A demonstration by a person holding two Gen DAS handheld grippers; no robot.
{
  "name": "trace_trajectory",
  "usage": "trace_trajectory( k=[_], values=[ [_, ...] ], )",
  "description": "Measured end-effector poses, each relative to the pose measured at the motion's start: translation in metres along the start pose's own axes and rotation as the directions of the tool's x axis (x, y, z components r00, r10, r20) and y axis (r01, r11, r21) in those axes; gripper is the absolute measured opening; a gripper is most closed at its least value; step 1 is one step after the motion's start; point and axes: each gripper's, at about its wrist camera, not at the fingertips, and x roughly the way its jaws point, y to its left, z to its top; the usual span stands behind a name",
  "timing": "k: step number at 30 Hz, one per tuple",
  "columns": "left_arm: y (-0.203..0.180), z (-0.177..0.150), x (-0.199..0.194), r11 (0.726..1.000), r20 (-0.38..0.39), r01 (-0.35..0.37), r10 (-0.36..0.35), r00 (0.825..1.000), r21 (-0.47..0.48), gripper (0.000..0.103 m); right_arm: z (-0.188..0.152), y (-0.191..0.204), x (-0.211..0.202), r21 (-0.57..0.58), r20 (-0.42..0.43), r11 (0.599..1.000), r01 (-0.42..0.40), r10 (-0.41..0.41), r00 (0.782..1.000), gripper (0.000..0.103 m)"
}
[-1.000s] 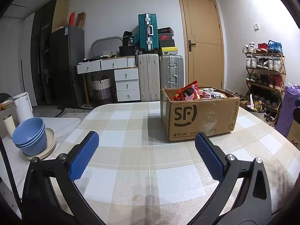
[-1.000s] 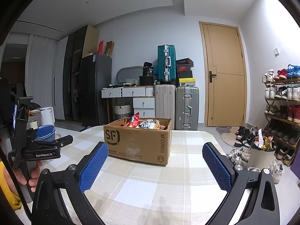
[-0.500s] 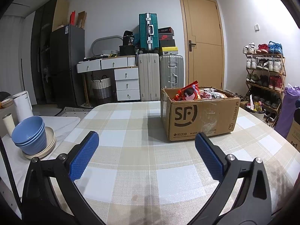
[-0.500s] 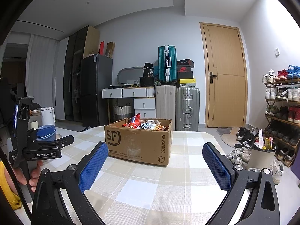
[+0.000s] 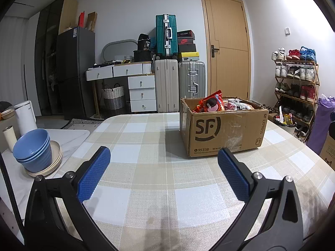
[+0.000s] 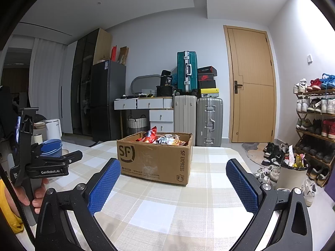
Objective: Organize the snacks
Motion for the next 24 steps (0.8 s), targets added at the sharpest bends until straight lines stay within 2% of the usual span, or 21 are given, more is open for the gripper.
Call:
trace_trajectory(
  k=[24],
  values=[
    [-0.0080, -0.0037, 0.0004, 1.000, 0.003, 0.005, -0.005, 1.000, -0.005, 0.102, 0.0002, -0.0013, 0.0005, 0.003, -0.003, 1.000, -0.003, 0.003, 1.000, 0.102]
  ],
)
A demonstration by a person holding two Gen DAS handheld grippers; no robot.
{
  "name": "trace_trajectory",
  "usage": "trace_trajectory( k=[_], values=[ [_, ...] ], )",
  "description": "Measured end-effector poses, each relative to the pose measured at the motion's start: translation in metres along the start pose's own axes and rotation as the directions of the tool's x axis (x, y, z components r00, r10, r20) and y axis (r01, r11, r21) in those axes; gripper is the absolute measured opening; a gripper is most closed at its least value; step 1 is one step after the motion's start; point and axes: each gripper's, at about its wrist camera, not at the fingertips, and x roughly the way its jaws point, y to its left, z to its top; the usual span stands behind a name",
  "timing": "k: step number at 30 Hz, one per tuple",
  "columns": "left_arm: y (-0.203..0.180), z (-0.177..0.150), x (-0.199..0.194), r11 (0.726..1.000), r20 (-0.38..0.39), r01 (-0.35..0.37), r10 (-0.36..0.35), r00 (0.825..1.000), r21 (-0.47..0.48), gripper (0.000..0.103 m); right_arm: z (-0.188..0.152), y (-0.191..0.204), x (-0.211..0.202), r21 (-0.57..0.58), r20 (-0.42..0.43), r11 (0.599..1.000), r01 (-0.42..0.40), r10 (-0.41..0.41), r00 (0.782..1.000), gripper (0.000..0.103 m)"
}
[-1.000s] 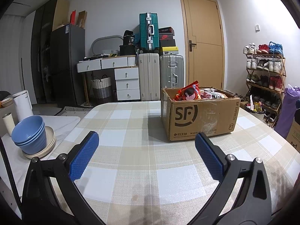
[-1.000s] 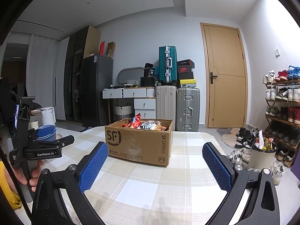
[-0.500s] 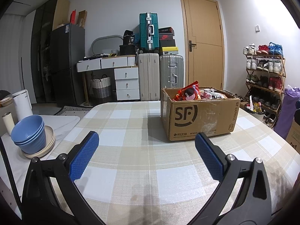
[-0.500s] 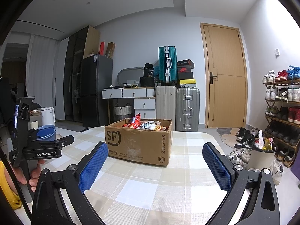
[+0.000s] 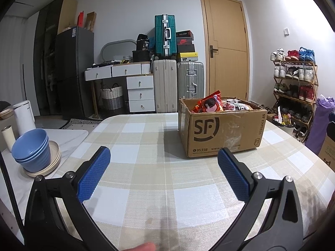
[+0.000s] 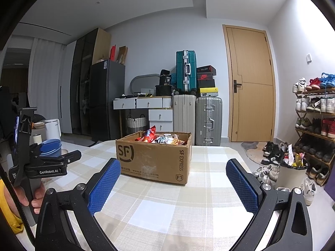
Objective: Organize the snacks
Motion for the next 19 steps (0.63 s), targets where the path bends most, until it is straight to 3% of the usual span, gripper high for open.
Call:
trace_trajectory(
  k=[19],
  values=[
    [-0.0035, -0.0024, -0.0035, 0.999, 0.008, -0.029, 0.029, 1.000, -0.036, 0.102, -0.0010, -0.0005, -0.0006, -0.002, -0.003, 1.000, 0.001, -0.001, 1.000, 0.102]
  ],
)
